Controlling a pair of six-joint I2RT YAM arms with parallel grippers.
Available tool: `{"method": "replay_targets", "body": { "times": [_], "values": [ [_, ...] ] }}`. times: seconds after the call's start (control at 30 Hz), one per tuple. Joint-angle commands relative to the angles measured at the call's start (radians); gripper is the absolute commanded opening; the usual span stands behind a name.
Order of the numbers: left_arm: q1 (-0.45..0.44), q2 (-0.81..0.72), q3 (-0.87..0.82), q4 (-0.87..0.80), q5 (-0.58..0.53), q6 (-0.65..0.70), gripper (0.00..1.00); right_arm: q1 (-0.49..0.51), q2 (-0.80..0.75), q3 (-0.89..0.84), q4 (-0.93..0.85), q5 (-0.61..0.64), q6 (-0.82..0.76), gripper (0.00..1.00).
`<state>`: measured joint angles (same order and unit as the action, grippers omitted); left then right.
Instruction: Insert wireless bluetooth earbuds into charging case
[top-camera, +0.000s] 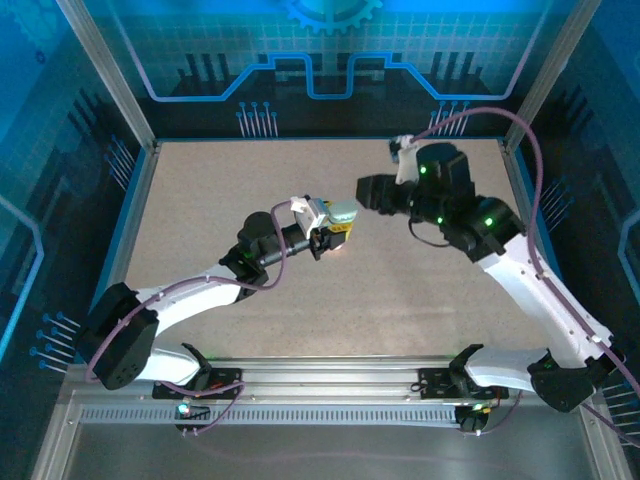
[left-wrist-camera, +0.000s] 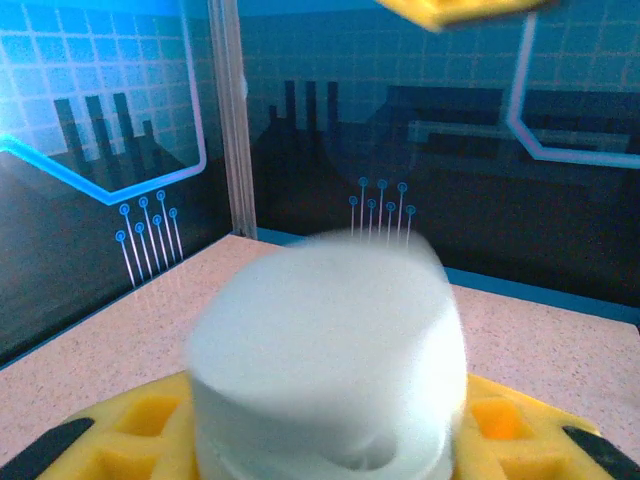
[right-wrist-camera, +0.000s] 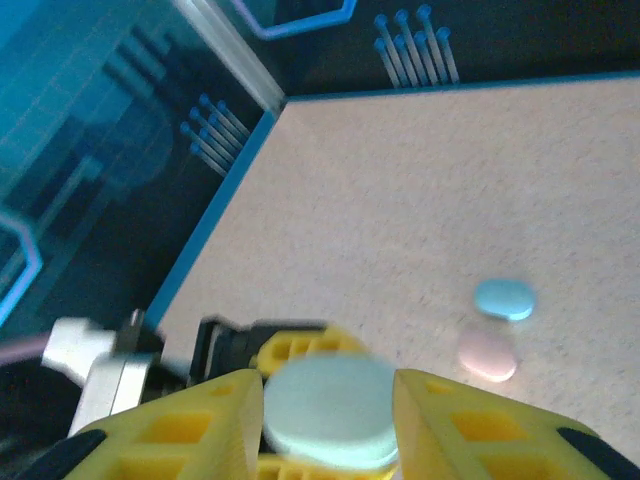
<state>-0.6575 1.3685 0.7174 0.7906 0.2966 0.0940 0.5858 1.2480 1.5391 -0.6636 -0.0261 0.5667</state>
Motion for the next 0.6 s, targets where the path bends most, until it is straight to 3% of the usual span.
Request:
{"method": "replay_targets", "body": {
  "times": [0.0, 0.13, 0.23, 0.4, 0.57],
  "values": [
    [0.000, -0.040, -0.005, 0.032, 0.087, 0.047, 0.27, -0.039, 0.108, 0.094, -0.126, -0.013, -0.065, 0.42],
    [0.001, -0.045, 0.006, 0.037, 0.080, 0.017, 0.27, -0.042, 0.203, 0.168, -0.196, -0.104, -0.099, 0.42],
    [0.000, -0.045, 0.007, 0.045, 0.070, -0.002, 0.28, -0.052, 0.177, 0.094, -0.165, -0.180, -0.088, 0.45],
    [0.001, -0.039, 0.010, 0.062, 0.073, -0.006, 0.29, -0.168, 0.079, -0.104, -0.007, -0.573, 0.001, 0.58],
    [0.001, -0.023, 0.032, 0.089, 0.115, -0.045, 0.30, -0.220, 0.070, -0.209, 0.075, -0.805, 0.038, 0.60]
  ]
}}
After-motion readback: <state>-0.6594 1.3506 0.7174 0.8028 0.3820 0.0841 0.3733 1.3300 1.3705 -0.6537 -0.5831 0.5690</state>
